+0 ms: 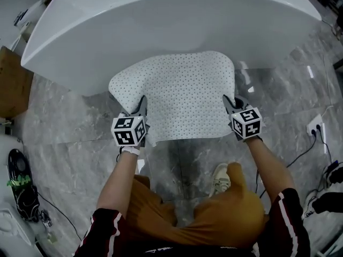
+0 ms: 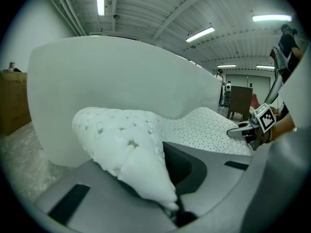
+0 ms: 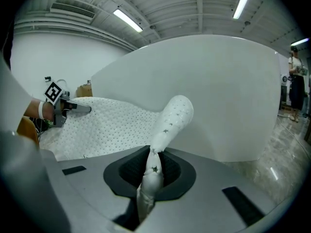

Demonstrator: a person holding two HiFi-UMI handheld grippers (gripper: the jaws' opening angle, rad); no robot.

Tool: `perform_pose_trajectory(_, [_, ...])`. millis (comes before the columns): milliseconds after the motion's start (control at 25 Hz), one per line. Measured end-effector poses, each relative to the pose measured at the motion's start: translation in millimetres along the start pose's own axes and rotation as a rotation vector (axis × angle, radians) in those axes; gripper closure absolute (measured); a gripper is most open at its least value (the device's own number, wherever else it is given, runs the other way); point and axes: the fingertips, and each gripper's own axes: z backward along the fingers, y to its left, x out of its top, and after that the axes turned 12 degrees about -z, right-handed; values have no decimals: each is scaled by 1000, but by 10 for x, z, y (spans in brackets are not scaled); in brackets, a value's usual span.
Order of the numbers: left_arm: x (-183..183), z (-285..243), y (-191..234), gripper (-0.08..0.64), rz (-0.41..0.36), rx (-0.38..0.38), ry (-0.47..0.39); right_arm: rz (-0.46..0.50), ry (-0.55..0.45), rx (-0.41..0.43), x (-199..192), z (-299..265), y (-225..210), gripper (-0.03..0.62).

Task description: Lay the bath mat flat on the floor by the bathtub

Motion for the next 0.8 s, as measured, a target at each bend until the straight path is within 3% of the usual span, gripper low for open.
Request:
perform_pose_trajectory(560, [-364,-244,41,522,31,29,102,-47,38,-4,-311,-355,63,547])
perform_pose_trajectory(680, [-389,-268,116,468,36,34,106,-86,30,-13,-341,-426,65,548])
perform_pose_trajectory(800, [-413,-249,288,422,26,88,122,-107,30,-25,-389,-513,79,548])
